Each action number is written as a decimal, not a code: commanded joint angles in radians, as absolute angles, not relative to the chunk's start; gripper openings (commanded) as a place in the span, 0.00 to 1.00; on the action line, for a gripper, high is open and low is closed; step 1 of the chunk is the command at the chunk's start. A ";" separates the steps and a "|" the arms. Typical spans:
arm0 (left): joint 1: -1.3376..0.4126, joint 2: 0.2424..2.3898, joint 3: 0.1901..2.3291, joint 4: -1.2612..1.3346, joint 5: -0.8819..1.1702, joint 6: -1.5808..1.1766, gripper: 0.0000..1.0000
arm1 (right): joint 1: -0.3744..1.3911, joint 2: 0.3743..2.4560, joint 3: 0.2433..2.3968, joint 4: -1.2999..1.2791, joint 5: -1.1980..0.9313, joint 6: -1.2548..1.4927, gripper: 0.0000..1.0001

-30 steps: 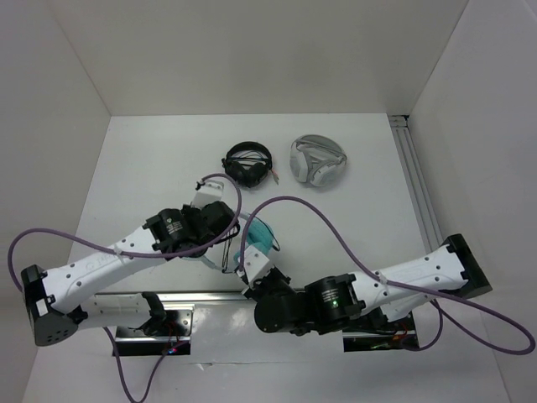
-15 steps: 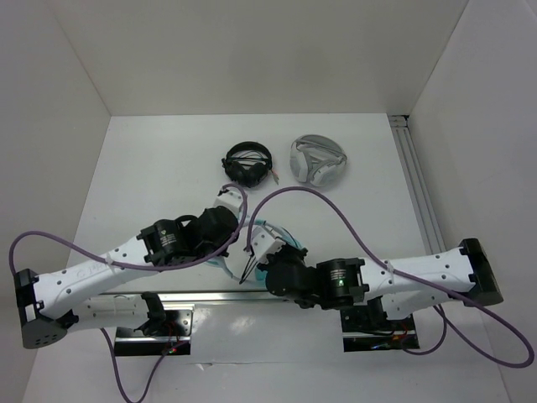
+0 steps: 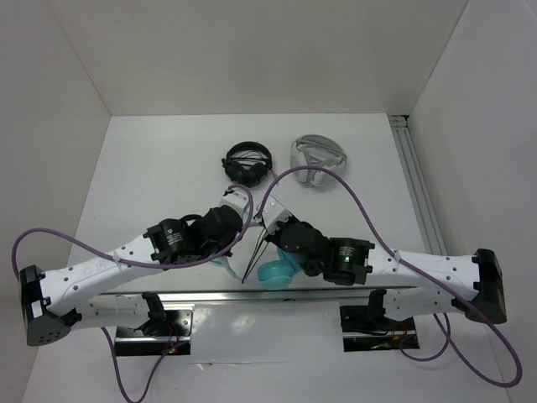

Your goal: Wrap the headphones

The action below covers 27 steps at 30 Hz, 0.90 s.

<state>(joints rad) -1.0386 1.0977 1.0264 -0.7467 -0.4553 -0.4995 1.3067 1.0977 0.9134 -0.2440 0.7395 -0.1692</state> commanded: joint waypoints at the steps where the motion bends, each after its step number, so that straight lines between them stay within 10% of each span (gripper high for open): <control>1: -1.051 1.066 1.019 -0.821 -0.391 -0.440 0.00 | 1.229 1.101 0.891 -0.106 0.753 -0.173 0.00; 27: -1.051 1.061 1.117 -0.945 -0.348 -0.463 0.00 | 0.919 1.204 0.882 -0.055 0.523 -0.141 0.25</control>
